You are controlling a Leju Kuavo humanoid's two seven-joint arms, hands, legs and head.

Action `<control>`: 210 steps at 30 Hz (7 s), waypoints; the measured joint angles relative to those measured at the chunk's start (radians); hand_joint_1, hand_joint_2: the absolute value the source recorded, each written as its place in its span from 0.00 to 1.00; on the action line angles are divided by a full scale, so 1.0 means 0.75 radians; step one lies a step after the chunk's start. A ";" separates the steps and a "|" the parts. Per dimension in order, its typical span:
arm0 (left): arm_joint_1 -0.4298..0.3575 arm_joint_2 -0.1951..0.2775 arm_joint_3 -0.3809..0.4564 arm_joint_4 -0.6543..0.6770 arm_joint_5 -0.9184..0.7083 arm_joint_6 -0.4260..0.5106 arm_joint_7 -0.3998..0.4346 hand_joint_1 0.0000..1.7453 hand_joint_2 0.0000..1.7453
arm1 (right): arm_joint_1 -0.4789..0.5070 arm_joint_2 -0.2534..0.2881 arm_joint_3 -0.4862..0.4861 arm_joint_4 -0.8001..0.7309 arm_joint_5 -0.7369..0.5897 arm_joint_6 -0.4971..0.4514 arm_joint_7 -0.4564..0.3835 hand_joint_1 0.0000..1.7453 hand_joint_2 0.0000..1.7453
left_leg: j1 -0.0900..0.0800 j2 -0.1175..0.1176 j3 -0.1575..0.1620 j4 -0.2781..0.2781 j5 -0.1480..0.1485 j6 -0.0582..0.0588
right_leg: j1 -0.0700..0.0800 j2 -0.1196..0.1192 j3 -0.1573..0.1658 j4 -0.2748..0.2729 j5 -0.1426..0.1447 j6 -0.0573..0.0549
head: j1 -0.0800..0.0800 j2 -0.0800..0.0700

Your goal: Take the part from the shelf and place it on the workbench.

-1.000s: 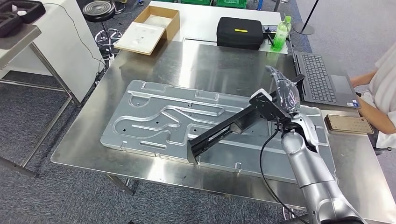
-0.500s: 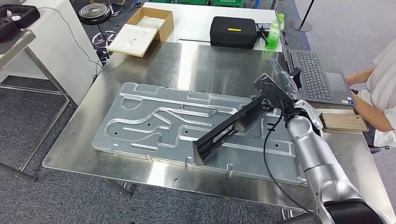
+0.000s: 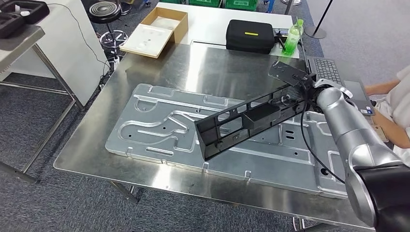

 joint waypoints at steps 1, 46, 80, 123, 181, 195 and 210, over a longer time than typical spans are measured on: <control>0.000 0.000 0.000 0.000 0.000 -0.001 0.000 0.00 0.00 | -0.016 -0.007 0.018 0.015 -0.002 0.014 0.001 0.00 0.50 | -0.001 -0.003 0.000 0.001 -0.001 -0.006 | 0.004 0.000 0.027 -0.058 0.015 -0.007 | 0.000 0.000; -0.008 -0.006 0.002 0.001 -0.016 0.016 -0.046 0.00 0.00 | 0.568 0.051 -0.101 -0.692 -0.042 -0.883 -0.328 0.00 0.00 | 0.002 0.008 -0.068 0.136 -0.042 -0.045 | 0.012 -0.004 0.030 -0.077 0.012 -0.050 | -0.001 0.000; -0.026 -0.034 -0.012 0.001 -0.077 0.009 0.000 0.00 0.00 | 0.833 0.270 0.185 -1.559 0.552 -1.188 -0.323 0.00 0.00 | -0.008 0.084 0.005 0.009 -0.026 -0.035 | 0.023 -0.127 0.070 -0.080 -0.019 -0.043 | 0.000 0.000; -0.054 -0.049 -0.057 0.001 -0.088 0.013 0.064 0.00 0.00 | 0.639 0.235 0.288 -1.600 0.590 -1.119 -0.208 0.00 0.00 | 0.011 -0.085 -0.021 0.000 0.016 -0.004 | -0.003 0.044 0.003 0.076 -0.070 -0.004 | -0.004 0.000; 0.003 -0.044 0.022 0.000 0.023 0.165 0.123 0.00 0.00 | 0.734 0.189 0.265 -1.642 0.570 -1.197 -0.245 0.00 0.00 | 0.014 -0.040 -0.039 0.007 0.013 -0.007 | -0.005 -0.005 -0.063 0.275 -0.231 0.010 | -0.014 0.000; 0.001 -0.049 0.027 0.000 0.009 0.160 0.085 0.00 0.00 | 0.737 0.178 0.251 -1.644 0.582 -1.217 -0.248 0.00 0.00 | 0.021 -0.003 -0.196 0.298 -0.127 -0.084 | -0.005 -0.018 0.103 -0.119 -0.024 -0.057 | -0.017 0.000; -0.001 -0.048 0.030 0.000 0.010 0.160 0.073 0.00 0.00 | 0.739 0.175 0.243 -1.645 0.588 -1.217 -0.249 0.00 0.00 | 0.011 0.000 -0.031 -0.002 0.010 -0.001 | -0.003 -0.014 -0.009 0.180 -0.217 0.007 | -0.015 0.000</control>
